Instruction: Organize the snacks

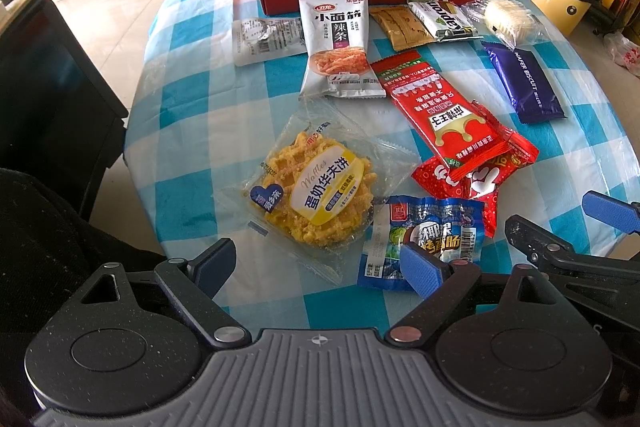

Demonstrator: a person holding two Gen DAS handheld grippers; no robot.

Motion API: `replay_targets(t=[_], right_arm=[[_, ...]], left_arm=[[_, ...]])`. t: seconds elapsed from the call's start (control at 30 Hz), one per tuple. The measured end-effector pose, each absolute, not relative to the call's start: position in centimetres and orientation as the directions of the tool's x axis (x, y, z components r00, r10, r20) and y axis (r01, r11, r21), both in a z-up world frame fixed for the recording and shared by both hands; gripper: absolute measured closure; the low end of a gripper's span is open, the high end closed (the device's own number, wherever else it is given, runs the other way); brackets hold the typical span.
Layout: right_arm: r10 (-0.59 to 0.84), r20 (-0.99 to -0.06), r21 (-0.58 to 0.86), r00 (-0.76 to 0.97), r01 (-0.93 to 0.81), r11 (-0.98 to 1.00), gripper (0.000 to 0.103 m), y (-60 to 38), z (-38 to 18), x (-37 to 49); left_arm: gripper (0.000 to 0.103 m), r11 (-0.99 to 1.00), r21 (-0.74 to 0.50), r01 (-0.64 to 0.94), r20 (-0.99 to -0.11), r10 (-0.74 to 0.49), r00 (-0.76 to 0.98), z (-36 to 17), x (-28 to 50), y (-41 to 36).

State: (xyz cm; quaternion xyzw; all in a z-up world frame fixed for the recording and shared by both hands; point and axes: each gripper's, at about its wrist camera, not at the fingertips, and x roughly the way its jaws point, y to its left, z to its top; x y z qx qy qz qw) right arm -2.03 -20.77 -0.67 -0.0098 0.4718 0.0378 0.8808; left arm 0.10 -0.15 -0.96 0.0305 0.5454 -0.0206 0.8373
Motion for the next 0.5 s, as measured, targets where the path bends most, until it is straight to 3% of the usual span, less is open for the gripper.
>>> replay_targets(t=[0.5], right_arm=[[0.055, -0.836, 0.015, 0.545, -0.079, 0.997, 0.028, -20.61, -0.96, -2.12]], left_arm=[[0.012, 0.997, 0.030, 0.070, -0.917, 0.000, 0.398, -1.11, 0.02, -0.17]])
